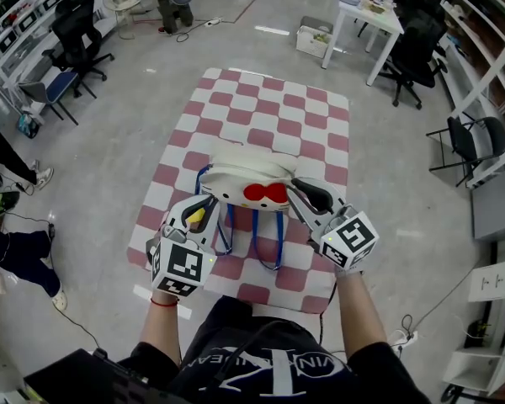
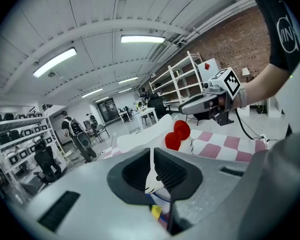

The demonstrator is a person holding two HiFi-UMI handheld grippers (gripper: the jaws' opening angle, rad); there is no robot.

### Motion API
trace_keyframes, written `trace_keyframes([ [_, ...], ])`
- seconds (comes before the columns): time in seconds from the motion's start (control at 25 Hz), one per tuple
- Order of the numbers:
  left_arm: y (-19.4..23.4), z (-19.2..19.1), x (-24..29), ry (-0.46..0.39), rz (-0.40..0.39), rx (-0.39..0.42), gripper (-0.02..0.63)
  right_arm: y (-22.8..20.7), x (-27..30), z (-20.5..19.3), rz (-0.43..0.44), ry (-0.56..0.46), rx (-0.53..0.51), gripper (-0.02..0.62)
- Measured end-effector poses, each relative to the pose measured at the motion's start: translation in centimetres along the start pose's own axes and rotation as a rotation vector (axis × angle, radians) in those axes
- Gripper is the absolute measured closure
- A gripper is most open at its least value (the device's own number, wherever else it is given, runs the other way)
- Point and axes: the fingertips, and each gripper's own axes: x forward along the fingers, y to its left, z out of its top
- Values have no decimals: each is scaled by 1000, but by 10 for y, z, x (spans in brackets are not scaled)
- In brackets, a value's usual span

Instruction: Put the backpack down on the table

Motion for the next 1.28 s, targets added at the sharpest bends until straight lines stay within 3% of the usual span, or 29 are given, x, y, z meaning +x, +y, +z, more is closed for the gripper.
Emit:
trace_keyframes([
  [1.0, -71, 17, -18, -37, 5, -94, 600, 51, -57, -6, 62, 10, 23, 592],
  [1.28, -86, 20, -32, -37, 24, -181, 600, 71, -71, -8, 100, 18, 41, 594],
])
